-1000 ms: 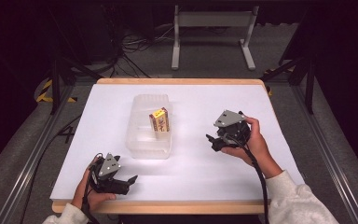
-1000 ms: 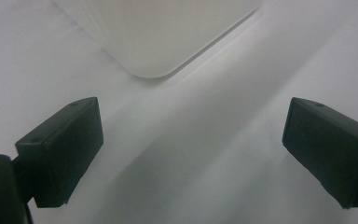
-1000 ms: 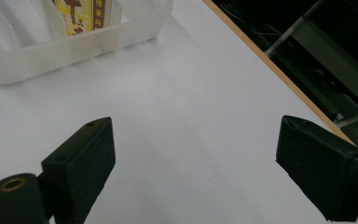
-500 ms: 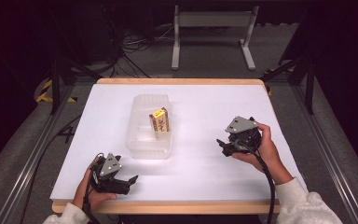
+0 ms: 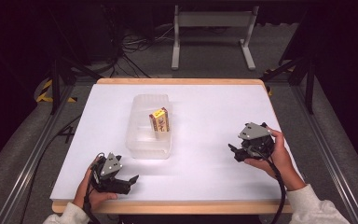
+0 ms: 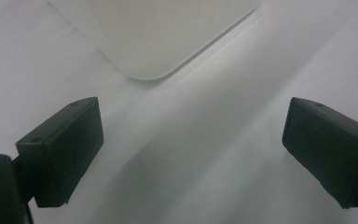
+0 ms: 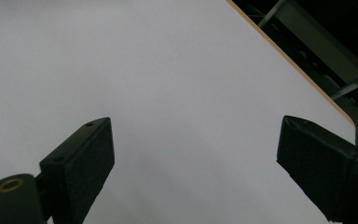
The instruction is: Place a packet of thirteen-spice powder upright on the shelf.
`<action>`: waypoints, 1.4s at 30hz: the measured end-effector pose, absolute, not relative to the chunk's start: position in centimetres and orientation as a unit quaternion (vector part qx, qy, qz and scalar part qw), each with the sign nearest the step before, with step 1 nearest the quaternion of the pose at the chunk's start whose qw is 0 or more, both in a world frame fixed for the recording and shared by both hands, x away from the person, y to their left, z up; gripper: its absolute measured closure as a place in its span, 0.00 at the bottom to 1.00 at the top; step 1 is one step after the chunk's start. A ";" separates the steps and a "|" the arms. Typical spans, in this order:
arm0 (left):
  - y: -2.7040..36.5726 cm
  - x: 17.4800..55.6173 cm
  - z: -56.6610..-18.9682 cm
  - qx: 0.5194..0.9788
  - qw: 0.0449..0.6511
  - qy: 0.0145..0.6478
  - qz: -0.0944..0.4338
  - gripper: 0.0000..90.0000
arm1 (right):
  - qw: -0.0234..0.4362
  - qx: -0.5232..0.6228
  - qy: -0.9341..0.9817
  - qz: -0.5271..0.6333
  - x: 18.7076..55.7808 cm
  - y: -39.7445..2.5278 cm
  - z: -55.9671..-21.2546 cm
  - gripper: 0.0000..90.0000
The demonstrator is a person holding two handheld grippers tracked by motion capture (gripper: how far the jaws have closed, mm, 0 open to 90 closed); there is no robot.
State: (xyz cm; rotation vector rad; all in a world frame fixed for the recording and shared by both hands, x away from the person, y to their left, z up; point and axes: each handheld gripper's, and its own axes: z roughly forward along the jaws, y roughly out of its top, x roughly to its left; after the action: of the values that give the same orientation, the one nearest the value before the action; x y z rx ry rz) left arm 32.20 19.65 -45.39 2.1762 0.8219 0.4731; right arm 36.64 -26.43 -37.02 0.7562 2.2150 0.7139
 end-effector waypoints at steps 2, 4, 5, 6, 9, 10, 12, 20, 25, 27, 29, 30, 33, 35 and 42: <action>19.6 32.2 -45.4 0.850 0.374 0.321 0.185 0.07 | 0.337 0.293 0.853 0.272 36.5 -27.0 -37.3 0.13; 19.6 32.2 -45.4 0.850 0.374 0.321 0.185 0.07 | 0.340 0.294 0.851 0.270 36.3 -27.5 -37.6 0.13; 19.6 32.2 -45.4 0.850 0.374 0.321 0.185 0.07 | 0.338 0.295 0.851 0.272 36.2 -27.7 -37.7 0.13; 19.6 32.2 -45.4 0.851 0.373 0.321 0.185 0.07 | 0.338 0.297 0.851 0.272 36.1 -28.0 -37.8 0.13; 19.6 32.2 -45.4 0.851 0.373 0.321 0.185 0.07 | 0.338 0.299 0.850 0.272 35.7 -28.7 -38.2 0.12; 19.6 32.2 -45.4 0.851 0.373 0.321 0.185 0.07 | 0.339 0.299 0.850 0.271 35.6 -29.0 -38.3 0.12; 19.6 32.2 -45.4 0.850 0.373 0.321 0.185 0.07 | 0.341 0.298 0.849 0.272 35.4 -29.6 -38.5 0.12; 19.6 32.2 -45.4 0.850 0.373 0.321 0.187 0.07 | 0.339 0.313 0.838 0.291 34.3 -32.0 -39.6 0.11; 19.6 32.2 -45.3 0.850 0.373 0.321 0.187 0.07 | 0.345 0.326 0.825 0.305 33.5 -33.7 -40.5 0.10; 19.6 32.2 -45.4 0.850 0.373 0.321 0.187 0.07 | 0.353 0.331 0.820 0.304 33.1 -34.5 -40.9 0.10; 19.6 32.2 -45.3 0.850 0.373 0.322 0.187 0.07 | 0.352 0.339 0.818 0.305 32.8 -35.2 -41.2 0.10; 19.6 32.1 -45.3 0.850 0.374 0.322 0.187 0.07 | 0.352 0.343 0.815 0.306 32.7 -35.5 -41.3 0.10; 19.7 32.2 -45.3 0.850 0.375 0.321 0.187 0.07 | 0.348 0.358 0.810 0.306 32.1 -36.7 -41.9 0.09; 19.7 32.2 -45.3 0.849 0.375 0.321 0.187 0.07 | 0.351 0.366 0.806 0.305 31.8 -37.3 -42.3 0.09; 19.7 32.2 -45.2 0.849 0.376 0.320 0.188 0.07 | 0.342 0.400 0.790 0.314 30.5 -39.6 -43.2 0.09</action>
State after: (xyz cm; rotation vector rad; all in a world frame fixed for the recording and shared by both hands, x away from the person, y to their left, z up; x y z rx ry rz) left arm 32.20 19.68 -45.25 2.1711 0.8183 0.4814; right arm 30.55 -39.58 -43.19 1.0399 2.0557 0.8164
